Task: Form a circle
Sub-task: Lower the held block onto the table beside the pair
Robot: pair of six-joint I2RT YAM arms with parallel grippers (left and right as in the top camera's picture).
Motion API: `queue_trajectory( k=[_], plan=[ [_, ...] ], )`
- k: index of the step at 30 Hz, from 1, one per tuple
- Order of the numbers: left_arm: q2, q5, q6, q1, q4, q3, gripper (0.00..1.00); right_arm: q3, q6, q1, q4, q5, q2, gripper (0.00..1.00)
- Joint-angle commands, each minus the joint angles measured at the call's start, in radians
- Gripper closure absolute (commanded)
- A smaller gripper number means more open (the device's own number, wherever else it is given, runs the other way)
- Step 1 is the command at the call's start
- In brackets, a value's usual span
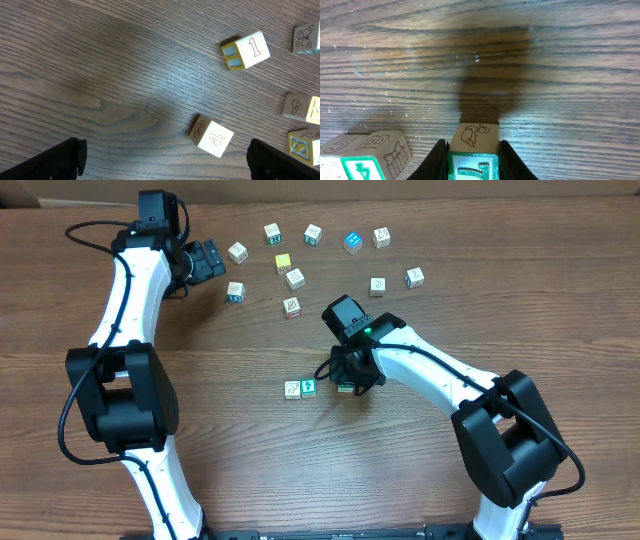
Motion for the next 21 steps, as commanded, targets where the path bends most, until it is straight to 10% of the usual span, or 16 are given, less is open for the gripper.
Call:
queue_trajectory(
  k=[1, 16, 21],
  plan=[
    [-0.006, 0.007, -0.021, -0.007, 0.0, 0.013, 0.0, -0.005, -0.001, 0.006, 0.01, -0.034, 0.003, 0.79],
    [-0.006, 0.007, -0.021, -0.007, 0.0, 0.013, 0.0, -0.005, -0.001, 0.006, 0.021, -0.087, 0.003, 0.78],
    [-0.006, 0.007, -0.021, -0.007, 0.0, 0.013, 0.0, -0.005, -0.001, 0.006, 0.022, -0.079, 0.003, 0.64]
  ],
)
